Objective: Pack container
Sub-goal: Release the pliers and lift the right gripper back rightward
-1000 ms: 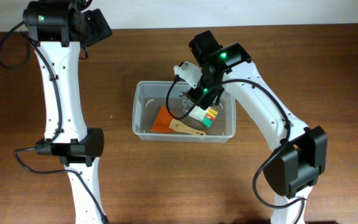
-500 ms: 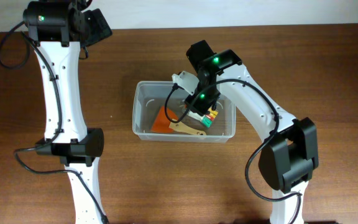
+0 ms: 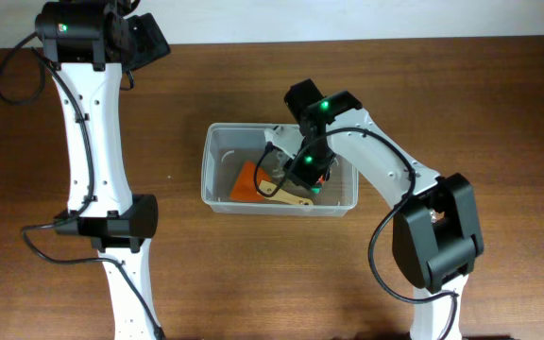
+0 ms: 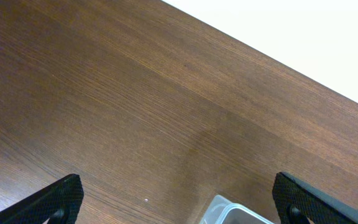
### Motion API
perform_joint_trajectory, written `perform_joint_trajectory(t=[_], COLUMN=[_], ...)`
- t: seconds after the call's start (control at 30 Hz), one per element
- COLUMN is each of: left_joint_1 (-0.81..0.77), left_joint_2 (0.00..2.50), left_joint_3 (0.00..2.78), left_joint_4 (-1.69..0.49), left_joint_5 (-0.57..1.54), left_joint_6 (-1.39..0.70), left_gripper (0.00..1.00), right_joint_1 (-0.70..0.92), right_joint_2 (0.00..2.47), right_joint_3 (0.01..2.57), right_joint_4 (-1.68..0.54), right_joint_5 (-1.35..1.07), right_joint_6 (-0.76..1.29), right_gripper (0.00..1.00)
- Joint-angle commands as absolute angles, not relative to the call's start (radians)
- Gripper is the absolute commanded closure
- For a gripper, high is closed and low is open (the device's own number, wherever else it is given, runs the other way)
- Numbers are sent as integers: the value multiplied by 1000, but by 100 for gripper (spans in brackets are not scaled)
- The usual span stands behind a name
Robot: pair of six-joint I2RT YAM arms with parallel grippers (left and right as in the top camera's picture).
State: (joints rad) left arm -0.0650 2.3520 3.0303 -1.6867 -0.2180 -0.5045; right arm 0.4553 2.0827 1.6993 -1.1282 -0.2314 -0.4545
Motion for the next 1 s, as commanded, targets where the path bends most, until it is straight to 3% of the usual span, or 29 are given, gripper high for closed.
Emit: perform_joint_trajectory(t=[0.0, 0.37, 0.63, 0.73, 0.97], left_joint_1=[-64, -64, -64, -64, -64], left_joint_2=[2328, 2328, 2328, 2328, 2328], left_joint_3=[3041, 3041, 3041, 3041, 3041], left_joint_4=[-1687, -1687, -1687, -1687, -1687], left_joint_5=[-226, -226, -226, -226, -226], left_joint_6=[-495, -495, -495, -495, -495], left_gripper=[1, 1, 1, 1, 1], right_joint_1=[464, 464, 463, 462, 413], right_joint_2=[2087, 2086, 2084, 2074, 1995], right_joint_3=[1694, 1733, 1985, 2074, 2181], right_joint_4=[-1120, -1150, -1355, -1433, -1538], right_joint_5=[-255, -255, -119, -47, 22], right_joint_6=[-467, -467, -463, -463, -389], right_gripper=[82, 79, 36, 3, 1])
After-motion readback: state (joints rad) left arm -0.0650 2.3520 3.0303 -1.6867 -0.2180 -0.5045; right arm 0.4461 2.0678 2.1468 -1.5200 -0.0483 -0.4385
